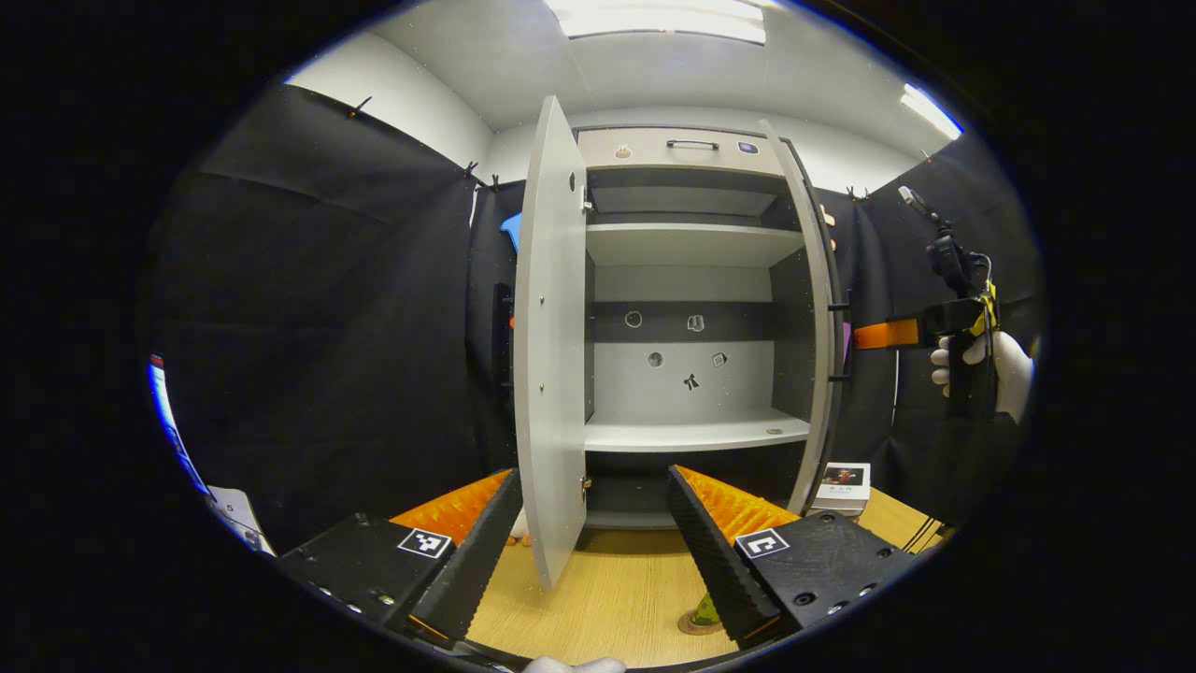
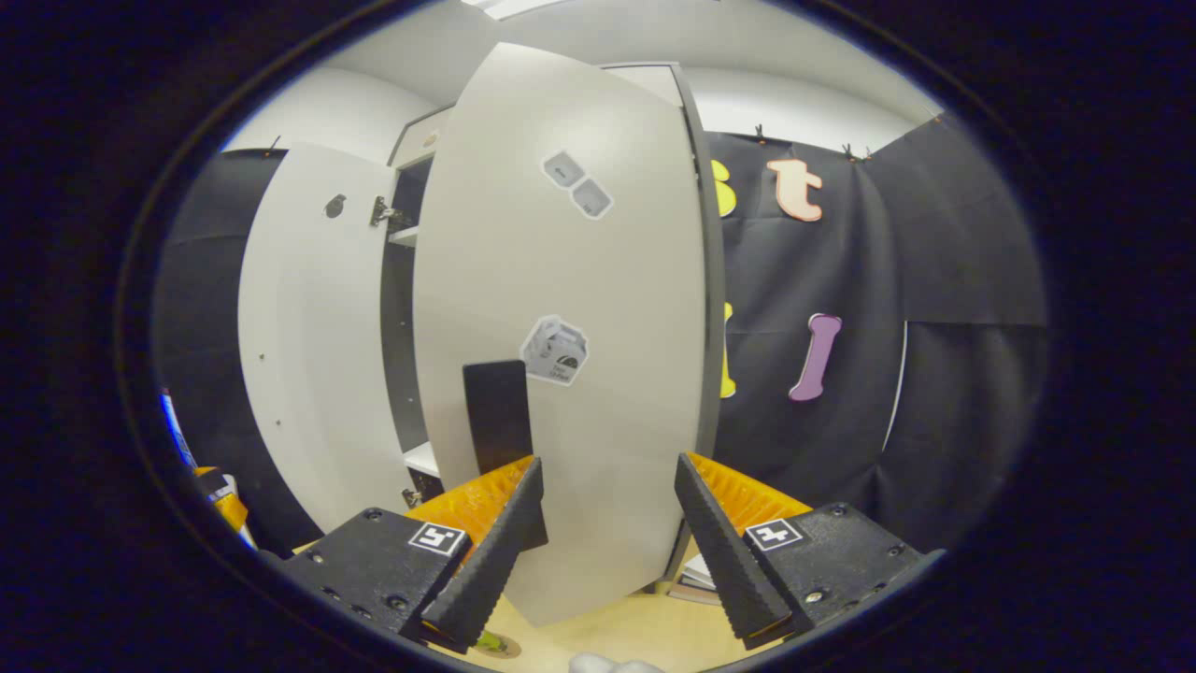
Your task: Grasp the bottle in the cabinet with the left hand and place it on the coaster, then close the right door with the right hand and the left door with the left hand.
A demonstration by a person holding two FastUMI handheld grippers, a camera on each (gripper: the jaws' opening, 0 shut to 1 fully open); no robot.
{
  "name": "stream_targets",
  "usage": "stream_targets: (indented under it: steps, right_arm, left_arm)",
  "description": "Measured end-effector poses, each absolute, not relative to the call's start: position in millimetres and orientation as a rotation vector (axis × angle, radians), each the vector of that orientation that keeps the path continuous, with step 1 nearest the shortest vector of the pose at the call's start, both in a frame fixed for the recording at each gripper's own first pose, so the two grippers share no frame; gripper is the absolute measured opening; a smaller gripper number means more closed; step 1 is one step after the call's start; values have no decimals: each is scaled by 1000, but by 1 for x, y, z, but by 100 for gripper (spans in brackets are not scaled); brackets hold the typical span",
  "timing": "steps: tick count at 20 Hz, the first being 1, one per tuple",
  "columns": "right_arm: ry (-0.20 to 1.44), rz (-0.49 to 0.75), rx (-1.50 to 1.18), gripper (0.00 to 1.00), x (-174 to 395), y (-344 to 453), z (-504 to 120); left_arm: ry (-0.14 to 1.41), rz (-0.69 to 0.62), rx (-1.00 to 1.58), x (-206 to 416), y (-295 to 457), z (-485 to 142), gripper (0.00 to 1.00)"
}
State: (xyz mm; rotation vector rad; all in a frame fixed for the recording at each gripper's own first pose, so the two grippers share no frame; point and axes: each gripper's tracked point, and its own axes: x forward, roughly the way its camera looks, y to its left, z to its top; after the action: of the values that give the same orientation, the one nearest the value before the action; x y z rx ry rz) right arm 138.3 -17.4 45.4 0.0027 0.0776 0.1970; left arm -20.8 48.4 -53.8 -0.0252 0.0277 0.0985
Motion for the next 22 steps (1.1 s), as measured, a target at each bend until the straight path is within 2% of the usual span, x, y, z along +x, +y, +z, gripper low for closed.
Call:
stream_targets:
  steps: [2, 3, 4, 12, 19, 22]
  right_arm:
    - [73, 222, -2, 94, 133, -4, 44]
    - [67, 224, -10, 89, 129, -1, 45]
    - [63, 223, -20, 94, 126, 1, 44]
    - [66, 197, -27, 97, 87, 10, 29]
    - [114, 146, -76, 95, 45, 10, -7]
    - [147, 134, -64, 97, 29, 11, -22]
  left_arm:
    - [28, 94, -19, -23, 51, -55, 94]
    - [27, 92, -17, -21, 53, -55, 94]
    - [26, 89, -18, -20, 54, -55, 94]
    - [26, 73, 0, -18, 77, -50, 94]
    - [12, 118, 27, -3, 137, -35, 95]
    - [-2, 162, 66, 6, 172, -27, 95]
